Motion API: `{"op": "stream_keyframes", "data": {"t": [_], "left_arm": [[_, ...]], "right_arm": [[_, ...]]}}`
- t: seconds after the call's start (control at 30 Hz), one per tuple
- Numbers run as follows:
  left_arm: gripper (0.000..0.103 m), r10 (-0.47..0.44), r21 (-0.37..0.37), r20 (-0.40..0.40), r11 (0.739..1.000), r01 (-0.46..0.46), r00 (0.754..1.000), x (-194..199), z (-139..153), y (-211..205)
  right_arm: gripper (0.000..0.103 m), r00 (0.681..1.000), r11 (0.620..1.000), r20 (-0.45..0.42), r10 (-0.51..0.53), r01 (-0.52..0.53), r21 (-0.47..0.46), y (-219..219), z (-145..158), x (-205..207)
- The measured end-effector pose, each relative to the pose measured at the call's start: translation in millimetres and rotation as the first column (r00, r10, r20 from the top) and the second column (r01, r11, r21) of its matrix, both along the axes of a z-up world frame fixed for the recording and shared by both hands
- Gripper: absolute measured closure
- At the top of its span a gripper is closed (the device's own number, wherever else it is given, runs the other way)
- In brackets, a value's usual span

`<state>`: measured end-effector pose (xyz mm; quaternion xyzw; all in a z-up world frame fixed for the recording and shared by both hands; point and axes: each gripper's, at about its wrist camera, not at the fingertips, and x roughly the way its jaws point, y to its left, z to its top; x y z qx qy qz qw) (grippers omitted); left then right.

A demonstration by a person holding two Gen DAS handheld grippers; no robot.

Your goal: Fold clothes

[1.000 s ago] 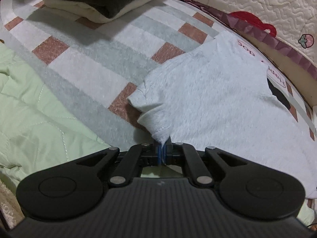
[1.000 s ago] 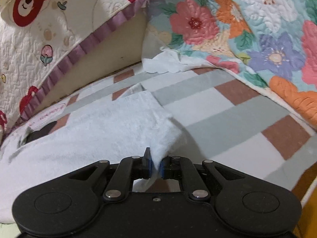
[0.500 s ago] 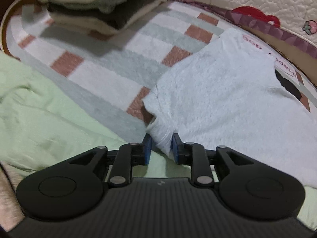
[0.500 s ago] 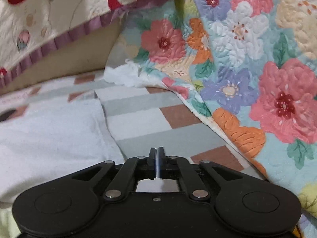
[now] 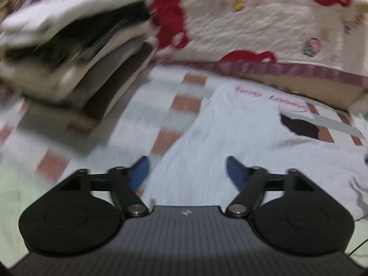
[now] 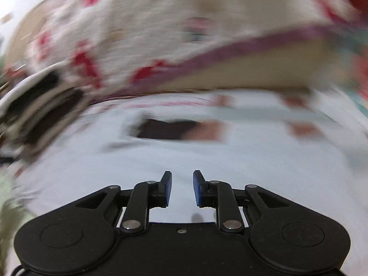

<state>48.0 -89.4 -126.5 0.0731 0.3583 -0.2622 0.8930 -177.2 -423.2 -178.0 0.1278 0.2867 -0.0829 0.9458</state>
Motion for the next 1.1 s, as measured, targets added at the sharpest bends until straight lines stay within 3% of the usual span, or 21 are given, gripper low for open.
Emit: {"op": "stream_keyframes", "data": {"t": [0.07, 0.1, 0.2, 0.23, 0.3, 0.33, 0.37, 0.43, 0.47, 0.5, 0.57, 0.8, 0.93, 1.1], "left_arm": [[0.01, -0.038, -0.004, 0.035, 0.999, 0.038, 0.999, 5.6, 4.7, -4.4], [0.009, -0.041, -0.013, 0.019, 0.999, 0.041, 0.999, 13.0, 0.9, -6.2], [0.001, -0.05, -0.04, -0.029, 0.998, 0.049, 0.998, 35.3, -10.7, -11.4], [0.001, -0.053, -0.049, -0.045, 0.998, 0.051, 0.998, 42.7, -14.5, -13.2], [0.005, -0.061, -0.067, -0.077, 0.996, 0.055, 0.995, 57.5, -22.2, -16.7], [0.015, -0.064, -0.076, -0.093, 0.995, 0.057, 0.994, 65.0, -26.0, -18.5], [0.033, -0.068, -0.085, -0.108, 0.995, 0.059, 0.992, 72.4, -29.9, -20.2], [0.052, -0.076, -0.103, -0.14, 0.993, 0.062, 0.987, 87.2, -37.5, -23.7], [0.067, -0.081, -0.112, -0.155, 0.992, 0.063, 0.985, 94.6, -41.4, -25.5], [0.073, -0.085, -0.122, -0.171, 0.99, 0.065, 0.982, 102.1, -45.2, -27.2], [0.078, -0.094, -0.14, -0.201, 0.988, 0.066, 0.975, 116.9, -52.9, -30.7], [0.082, -0.137, -0.191, -0.253, 0.978, 0.089, 0.958, 143.4, -69.8, -36.8], [0.078, -0.165, -0.215, -0.259, 0.97, 0.109, 0.952, 148.1, -75.4, -37.7], [0.074, -0.2, -0.245, -0.267, 0.96, 0.134, 0.943, 153.9, -82.4, -38.8]], "right_arm": [[0.061, 0.99, 0.985, 0.022, 0.141, -0.138, -0.101, 19.1, 28.1, 38.3], [0.052, 0.979, 0.968, 0.026, 0.204, -0.198, -0.152, 28.0, 42.8, 56.6], [0.039, 0.933, 0.902, -0.006, 0.36, -0.349, -0.254, 49.7, 84.1, 113.5], [0.039, 0.923, 0.895, -0.03, 0.383, -0.379, -0.237, 53.9, 93.6, 136.9], [0.04, 0.928, 0.916, -0.056, 0.369, -0.374, -0.145, 52.7, 100.9, 178.0], [0.04, 0.936, 0.933, -0.102, 0.336, -0.345, -0.101, 53.1, 96.9, 196.0], [0.041, 0.933, 0.943, -0.191, 0.306, -0.324, -0.076, 54.1, 88.3, 215.8], [0.052, 0.894, 0.938, -0.349, 0.28, -0.332, -0.1, 60.3, 69.3, 247.3], [0.067, 0.873, 0.93, -0.404, 0.274, -0.348, -0.121, 62.8, 60.8, 258.2], [0.076, 0.863, 0.925, -0.423, 0.274, -0.357, -0.128, 62.5, 55.0, 264.0], [0.076, 0.858, 0.922, -0.428, 0.284, -0.367, -0.124, 60.2, 46.3, 269.0], [0.076, 0.865, 0.933, -0.393, 0.313, -0.358, -0.045, 44.7, 18.8, 280.2], [0.076, 0.859, 0.942, -0.399, 0.32, -0.334, 0.036, 36.1, -6.1, 295.9], [0.074, 0.88, 0.96, -0.383, 0.279, -0.265, 0.089, 31.3, -33.9, 306.5]]}}
